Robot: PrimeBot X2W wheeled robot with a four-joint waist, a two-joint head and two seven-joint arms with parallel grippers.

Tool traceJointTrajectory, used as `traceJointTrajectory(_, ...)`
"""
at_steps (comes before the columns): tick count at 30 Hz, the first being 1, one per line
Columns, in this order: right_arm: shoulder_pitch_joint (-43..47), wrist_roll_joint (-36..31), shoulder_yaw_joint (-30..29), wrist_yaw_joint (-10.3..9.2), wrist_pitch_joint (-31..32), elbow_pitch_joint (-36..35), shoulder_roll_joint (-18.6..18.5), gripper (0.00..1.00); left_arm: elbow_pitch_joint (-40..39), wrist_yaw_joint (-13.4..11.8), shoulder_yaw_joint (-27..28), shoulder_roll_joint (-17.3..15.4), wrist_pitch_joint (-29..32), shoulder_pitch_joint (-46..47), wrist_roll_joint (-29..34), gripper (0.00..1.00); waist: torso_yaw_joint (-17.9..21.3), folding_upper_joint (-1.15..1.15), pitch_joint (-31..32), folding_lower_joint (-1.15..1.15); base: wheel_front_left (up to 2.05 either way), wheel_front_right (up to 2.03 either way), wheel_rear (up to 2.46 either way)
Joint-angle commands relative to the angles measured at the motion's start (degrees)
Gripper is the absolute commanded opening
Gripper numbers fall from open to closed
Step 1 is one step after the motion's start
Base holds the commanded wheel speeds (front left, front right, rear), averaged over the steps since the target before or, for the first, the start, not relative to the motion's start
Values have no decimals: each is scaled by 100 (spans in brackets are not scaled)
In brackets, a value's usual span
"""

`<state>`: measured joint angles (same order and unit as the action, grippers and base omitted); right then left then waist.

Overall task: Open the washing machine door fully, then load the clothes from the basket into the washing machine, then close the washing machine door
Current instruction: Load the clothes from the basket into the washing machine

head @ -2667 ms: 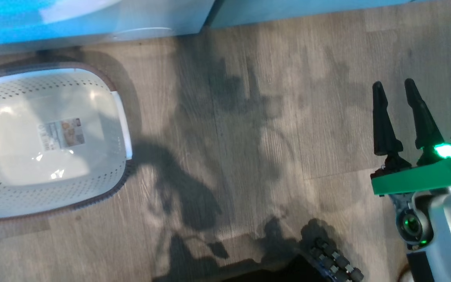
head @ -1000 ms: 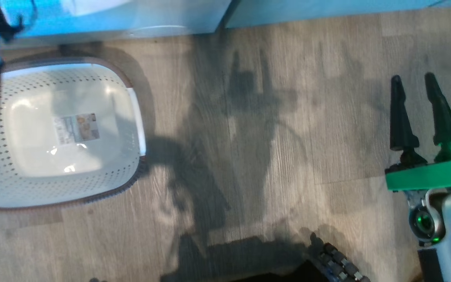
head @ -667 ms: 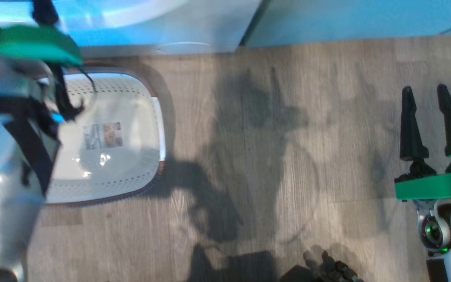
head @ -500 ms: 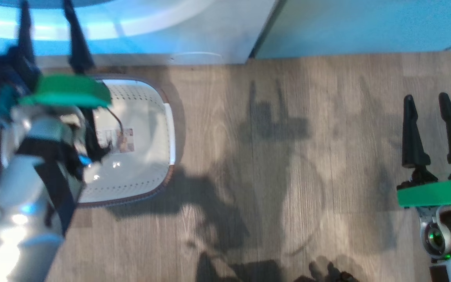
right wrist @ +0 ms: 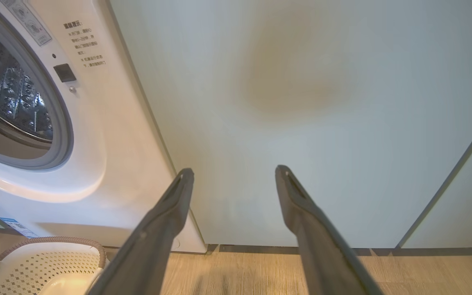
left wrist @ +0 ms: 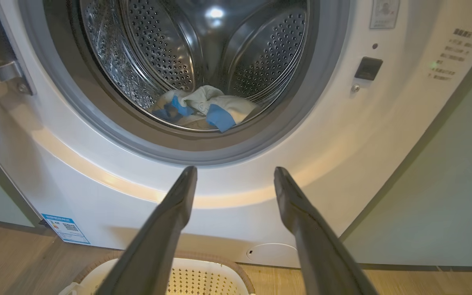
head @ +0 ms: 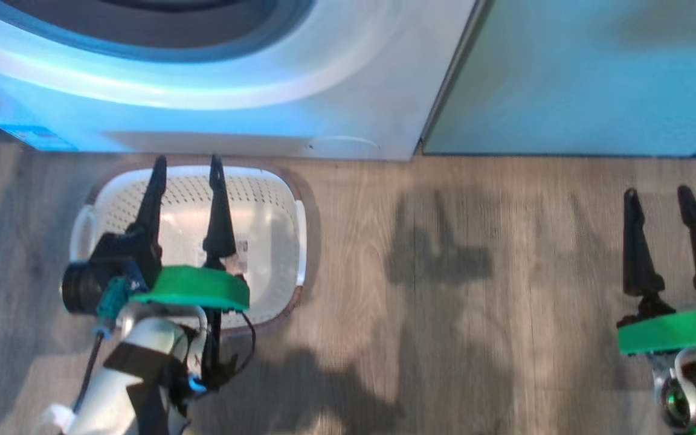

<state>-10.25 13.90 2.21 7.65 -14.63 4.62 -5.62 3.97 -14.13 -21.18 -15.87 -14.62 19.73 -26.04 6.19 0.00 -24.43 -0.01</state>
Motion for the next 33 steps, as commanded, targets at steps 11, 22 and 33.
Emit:
traceJointTrajectory(11,652,-169,7,-16,135,-306,-66,100,-169,-296,-40,87,-38,-730,-14,100,-196,0,1013,1,0,0,0)
traceJointTrajectory(22,1236,-342,-157,-16,439,-716,47,100,-174,-216,-225,162,-38,-1217,-61,100,-355,0,1663,1,0,0,0)
traceJointTrajectory(33,1673,-461,-142,-16,724,-1065,143,100,-271,-171,-369,112,33,-1506,-128,100,-549,0,2140,1,0,0,0)
